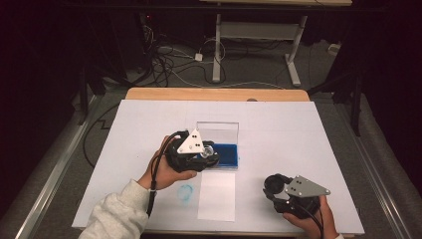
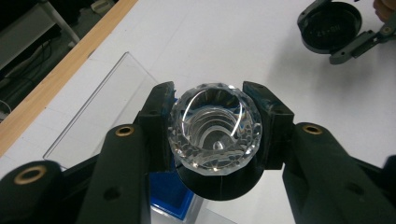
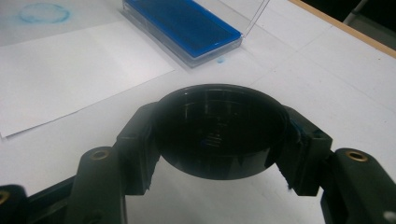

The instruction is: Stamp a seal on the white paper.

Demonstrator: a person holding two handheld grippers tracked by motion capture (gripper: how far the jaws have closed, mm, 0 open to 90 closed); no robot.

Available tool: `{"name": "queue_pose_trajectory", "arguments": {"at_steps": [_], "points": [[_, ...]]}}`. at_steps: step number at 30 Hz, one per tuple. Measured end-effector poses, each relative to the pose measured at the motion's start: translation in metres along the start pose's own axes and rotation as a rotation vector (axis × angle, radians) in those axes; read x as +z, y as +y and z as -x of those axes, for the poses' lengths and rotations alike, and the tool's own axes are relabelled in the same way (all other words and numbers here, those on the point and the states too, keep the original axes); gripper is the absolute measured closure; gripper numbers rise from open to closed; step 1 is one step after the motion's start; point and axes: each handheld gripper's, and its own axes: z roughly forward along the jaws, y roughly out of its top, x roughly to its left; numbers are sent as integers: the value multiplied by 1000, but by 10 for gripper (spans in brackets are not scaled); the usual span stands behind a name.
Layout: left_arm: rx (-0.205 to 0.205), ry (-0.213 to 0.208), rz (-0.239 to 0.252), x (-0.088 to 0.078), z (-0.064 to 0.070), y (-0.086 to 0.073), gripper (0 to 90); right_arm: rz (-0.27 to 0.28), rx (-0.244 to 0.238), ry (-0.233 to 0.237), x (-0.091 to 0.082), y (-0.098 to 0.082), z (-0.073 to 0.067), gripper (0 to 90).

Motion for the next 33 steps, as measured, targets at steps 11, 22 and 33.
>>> {"name": "queue_pose_trajectory", "arguments": {"at_steps": [11, 22, 33], "points": [[16, -9, 12, -5, 11, -1, 546, -17, 1, 0, 2, -1, 0, 385], [4, -29, 23, -4, 16, -7, 546, -17, -5, 4, 2, -1, 0, 385], [23, -77, -13, 4, 26, -15, 546, -18, -7, 4, 2, -1, 0, 385]]}}
